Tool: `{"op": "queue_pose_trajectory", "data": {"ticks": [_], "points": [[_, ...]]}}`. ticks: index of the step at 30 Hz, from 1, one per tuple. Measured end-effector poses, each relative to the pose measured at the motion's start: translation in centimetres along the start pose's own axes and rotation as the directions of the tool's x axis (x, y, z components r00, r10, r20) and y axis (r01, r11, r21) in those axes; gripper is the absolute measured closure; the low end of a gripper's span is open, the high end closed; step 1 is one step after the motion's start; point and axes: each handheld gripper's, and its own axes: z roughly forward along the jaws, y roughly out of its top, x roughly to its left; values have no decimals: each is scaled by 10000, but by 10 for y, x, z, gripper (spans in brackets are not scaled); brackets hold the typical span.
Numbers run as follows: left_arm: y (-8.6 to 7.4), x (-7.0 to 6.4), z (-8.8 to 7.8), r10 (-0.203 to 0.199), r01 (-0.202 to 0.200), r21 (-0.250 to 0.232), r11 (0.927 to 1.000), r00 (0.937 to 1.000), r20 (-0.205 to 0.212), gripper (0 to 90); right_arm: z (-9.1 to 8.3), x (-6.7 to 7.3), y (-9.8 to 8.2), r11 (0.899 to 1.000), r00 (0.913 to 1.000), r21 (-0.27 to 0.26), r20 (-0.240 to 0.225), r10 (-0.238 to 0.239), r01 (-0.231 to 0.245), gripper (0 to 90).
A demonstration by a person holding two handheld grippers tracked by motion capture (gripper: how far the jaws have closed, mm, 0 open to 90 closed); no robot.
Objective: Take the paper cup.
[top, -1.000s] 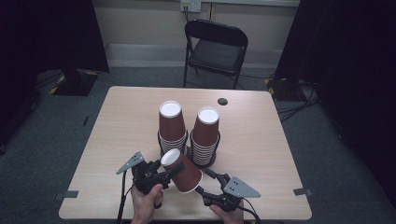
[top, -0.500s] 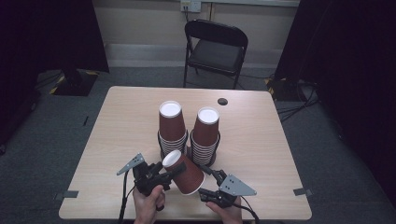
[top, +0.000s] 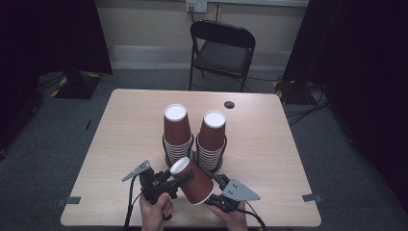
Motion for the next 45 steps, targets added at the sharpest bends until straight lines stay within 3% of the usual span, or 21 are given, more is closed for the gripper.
{"op": "queue_pose_trajectory", "data": {"ticks": [1,6,15,20,24,30,31,34,35,36,38,40,41,42,43,44,45], "points": [[-1,1,1,-178,178,-96,9998,9998,33,218,0,1,0,10000,10000,-23,18,-42,42,559],[-1,7,-1,-156,156,57,9999,9999,34,214,1,3,-2,9993,9989,36,284,-364,363,647],[1,12,-1,-74,77,133,9999,9997,-214,188,1,1,-5,9996,9975,78,652,-287,282,822],[4,12,0,359,-352,226,9991,9988,-339,158,2,1,-5,9997,9982,105,557,-212,206,842],[7,11,0,783,-770,227,9968,9948,-655,150,1,-1,-4,9997,9981,167,578,-190,181,852],[12,8,-5,1681,-1696,3,9855,9765,-1348,159,1,-1,-3,9993,9984,356,551,-140,121,858],[13,8,-6,1692,-1714,-47,9852,9762,-1357,160,1,-1,-4,9991,9984,405,548,-138,116,859],[16,9,-11,1978,-2046,-241,9785,9658,-1679,152,1,-1,-4,9984,9983,559,581,-101,69,859],[17,10,-13,2249,-2327,-241,9723,9582,-1768,152,0,-1,-4,9981,9982,615,592,-85,48,859],[17,10,-13,2249,-2327,-241,9723,9582,-1768,152,0,-1,-4,9981,9982,615,592,-85,48,859],[20,12,-16,2614,-2698,-284,9625,9503,-1694,152,-1,-2,-4,9968,9982,799,603,-7,-41,859],[22,13,-20,3028,-3120,-260,9497,9366,-1763,151,-2,-4,-4,9950,9968,982,798,79,-158,859],[23,14,-20,3254,-3366,-125,9416,9186,-2242,151,-2,-5,-4,9947,9968,1002,781,145,-223,859],[23,14,-20,3254,-3366,-125,9416,9186,-2242,154,-2,-5,-4,9947,9968,1002,781,145,-223,859],[23,16,-22,3873,-3969,85,9178,8904,-2390,156,-3,-6,-4,9928,9951,1147,963,243,-354,860],[22,17,-23,4056,-4159,112,9093,8800,-2472,157,-4,-7,-4,9920,9948,1213,994,241,-361,859],[22,17,-24,4248,-4346,238,9003,8654,-2658,157,-4,-7,-4,9907,9939,1289,1061,289,-425,860]]}}
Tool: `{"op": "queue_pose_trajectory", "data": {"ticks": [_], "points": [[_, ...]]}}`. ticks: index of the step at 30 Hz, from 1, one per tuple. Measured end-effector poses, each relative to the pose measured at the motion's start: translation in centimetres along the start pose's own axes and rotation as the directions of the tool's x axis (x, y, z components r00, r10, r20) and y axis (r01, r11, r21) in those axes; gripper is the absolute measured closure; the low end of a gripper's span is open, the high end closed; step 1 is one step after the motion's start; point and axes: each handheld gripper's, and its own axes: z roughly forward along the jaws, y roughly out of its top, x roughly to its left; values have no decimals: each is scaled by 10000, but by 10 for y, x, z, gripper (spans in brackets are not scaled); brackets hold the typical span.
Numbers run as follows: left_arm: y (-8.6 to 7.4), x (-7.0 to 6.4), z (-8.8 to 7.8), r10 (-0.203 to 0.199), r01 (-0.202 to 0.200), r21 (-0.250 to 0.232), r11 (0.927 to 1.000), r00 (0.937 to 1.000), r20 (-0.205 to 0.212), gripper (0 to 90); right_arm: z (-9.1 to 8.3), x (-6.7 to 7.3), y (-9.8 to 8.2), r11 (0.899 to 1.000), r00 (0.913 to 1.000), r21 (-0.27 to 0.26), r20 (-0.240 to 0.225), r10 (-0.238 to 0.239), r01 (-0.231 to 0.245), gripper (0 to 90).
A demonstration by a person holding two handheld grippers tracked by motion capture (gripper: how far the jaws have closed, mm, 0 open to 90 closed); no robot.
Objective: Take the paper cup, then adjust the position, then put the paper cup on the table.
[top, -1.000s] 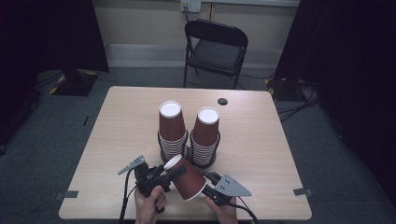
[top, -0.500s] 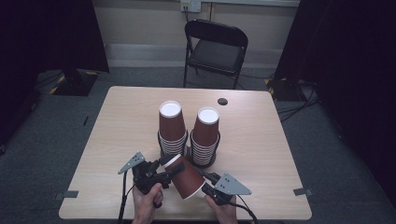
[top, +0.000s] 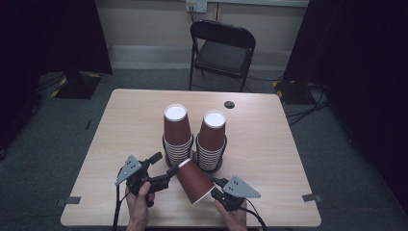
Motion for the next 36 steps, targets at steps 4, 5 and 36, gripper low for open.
{"op": "queue_pose_trajectory", "data": {"ticks": [4,5,36], "points": [[-2,1,0,335,-335,-13,9994,9993,-161,158,-2,-1,0,9997,10000,249,52,84,-85,860],[-2,2,0,487,-485,107,9988,9987,-157,157,-3,-2,0,9991,9999,403,24,114,-115,860],[-12,-14,-2,4294,-4285,1511,8908,9027,288,207,-9,-25,10,9817,9912,1627,-720,1115,-986,859]]}}
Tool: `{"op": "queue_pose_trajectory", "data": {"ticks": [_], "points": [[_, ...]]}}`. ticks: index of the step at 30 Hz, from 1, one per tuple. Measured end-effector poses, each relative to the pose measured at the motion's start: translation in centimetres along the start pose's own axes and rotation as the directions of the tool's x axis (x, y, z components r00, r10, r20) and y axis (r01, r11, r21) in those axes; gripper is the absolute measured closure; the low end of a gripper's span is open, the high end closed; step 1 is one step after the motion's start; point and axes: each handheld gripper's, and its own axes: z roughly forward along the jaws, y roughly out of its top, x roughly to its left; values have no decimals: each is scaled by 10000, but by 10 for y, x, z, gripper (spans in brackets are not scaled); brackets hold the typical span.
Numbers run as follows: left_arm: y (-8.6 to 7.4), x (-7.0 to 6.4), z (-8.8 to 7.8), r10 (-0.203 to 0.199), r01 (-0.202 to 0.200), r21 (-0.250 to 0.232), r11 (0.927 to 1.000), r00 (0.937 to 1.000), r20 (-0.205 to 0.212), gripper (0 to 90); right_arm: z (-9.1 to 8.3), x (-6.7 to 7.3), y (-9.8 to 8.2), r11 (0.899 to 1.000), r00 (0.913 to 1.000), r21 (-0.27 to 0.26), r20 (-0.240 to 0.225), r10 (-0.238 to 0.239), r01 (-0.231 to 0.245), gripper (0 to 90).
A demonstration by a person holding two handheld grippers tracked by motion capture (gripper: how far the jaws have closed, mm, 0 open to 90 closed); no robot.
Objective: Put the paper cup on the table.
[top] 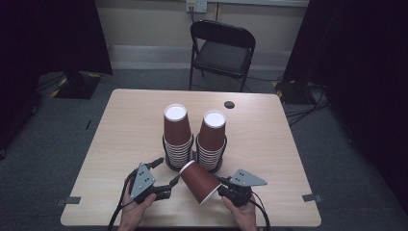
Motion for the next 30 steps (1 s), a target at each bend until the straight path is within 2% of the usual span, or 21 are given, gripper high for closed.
{"op": "queue_pose_trajectory", "data": {"ticks": [2,4,5,7,10,12,13,14,16,19,23,26,27,28,30], "points": [[0,-3,1,419,-423,154,9990,9988,262,190,-1,-1,2,9999,10000,120,25,12,-12,859],[-1,-8,2,898,-909,180,9957,9944,558,175,-3,-3,4,9998,10000,217,-20,29,-28,859],[-1,-11,3,1081,-1091,203,9938,9932,443,175,-3,-4,5,9996,10000,277,-69,67,-65,859],[-1,-16,4,1526,-1540,280,9877,9871,489,173,-4,-5,6,9990,9999,442,-143,67,-60,859],[-1,-24,7,2229,-2246,399,9736,9739,429,158,-6,-5,7,9979,9994,648,-331,95,-74,859],[-1,-30,9,2758,-2776,455,9596,9603,426,157,-7,-5,8,9973,9994,728,-327,118,-94,859],[-2,-33,11,3083,-3093,572,9492,9509,267,157,-8,-6,8,9969,9993,773,-336,147,-120,859],[-2,-36,12,3381,-3393,673,9383,9407,298,156,-8,-6,9,9967,9994,798,-304,133,-109,859],[-4,-40,14,3726,-3738,654,9252,9275,293,157,-9,-7,11,9963,9995,852,-282,156,-132,859],[-5,-45,16,4153,-4155,783,9062,9095,205,157,-9,-9,16,9948,9993,1010,-344,158,-123,859],[-6,-49,17,4516,-4506,878,8884,8922,92,156,-7,-8,22,9916,9985,1287,-515,163,-96,859],[-6,-52,18,4957,-4914,1137,8635,8684,-113,156,-5,-6,24,9893,9978,1451,-631,215,-122,860],[-6,-53,18,5007,-4960,1175,8604,8655,-131,156,-5,-5,25,9880,9977,1539,-633,229,-129,859],[-6,-54,18,5016,-4966,1154,8603,8650,-170,156,-4,-5,26,9875,9973,1573,-688,243,-132,859],[-6,-56,19,5128,-5057,1187,8545,8576,-380,156,-3,-5,28,9860,9968,1662,-746,287,-160,860]]}}
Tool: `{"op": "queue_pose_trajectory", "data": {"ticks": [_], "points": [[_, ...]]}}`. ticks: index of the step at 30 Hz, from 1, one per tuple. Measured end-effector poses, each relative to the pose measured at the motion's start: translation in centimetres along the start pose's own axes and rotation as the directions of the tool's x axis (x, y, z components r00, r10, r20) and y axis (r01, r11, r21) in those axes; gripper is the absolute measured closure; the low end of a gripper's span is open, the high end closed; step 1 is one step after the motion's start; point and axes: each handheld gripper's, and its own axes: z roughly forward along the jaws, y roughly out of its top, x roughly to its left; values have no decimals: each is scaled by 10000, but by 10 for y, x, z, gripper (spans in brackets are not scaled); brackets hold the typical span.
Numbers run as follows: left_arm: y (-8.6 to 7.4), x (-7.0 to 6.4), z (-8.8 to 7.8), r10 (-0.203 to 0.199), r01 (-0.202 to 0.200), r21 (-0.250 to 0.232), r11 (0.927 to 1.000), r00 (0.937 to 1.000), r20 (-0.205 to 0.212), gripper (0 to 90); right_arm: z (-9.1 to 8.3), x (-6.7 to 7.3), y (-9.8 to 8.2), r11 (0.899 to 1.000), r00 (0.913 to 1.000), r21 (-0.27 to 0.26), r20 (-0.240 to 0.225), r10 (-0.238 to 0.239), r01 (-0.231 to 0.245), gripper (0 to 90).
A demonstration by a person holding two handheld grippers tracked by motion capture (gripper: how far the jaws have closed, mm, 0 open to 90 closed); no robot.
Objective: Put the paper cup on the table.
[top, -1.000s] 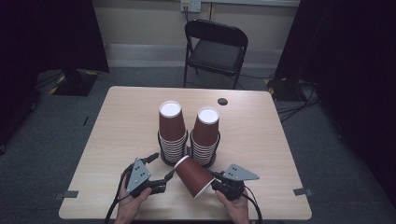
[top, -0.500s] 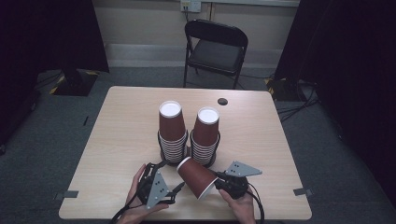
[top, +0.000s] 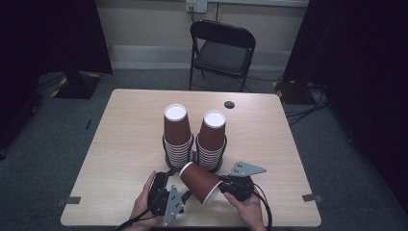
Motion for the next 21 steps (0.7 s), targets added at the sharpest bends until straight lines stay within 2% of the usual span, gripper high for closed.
{"op": "queue_pose_trajectory", "data": {"ticks": [2,7,11,15,21], "points": [[2,0,0,149,-149,67,9999,9999,-15,155,1,0,1,9999,10000,116,-43,39,-38,860],[4,-3,2,357,-349,224,9991,9986,-377,151,3,0,6,9993,9998,343,-36,175,-174,861],[5,-5,4,533,-511,431,9978,9972,-517,126,7,0,13,9967,9997,778,-54,241,-236,861],[3,-4,4,461,-432,502,9978,9973,-569,100,12,2,18,9933,9994,1118,-168,314,-293,862],[3,-4,4,345,-309,501,9983,9968,-723,84,15,0,21,9905,9975,1281,-431,564,-505,861]]}}
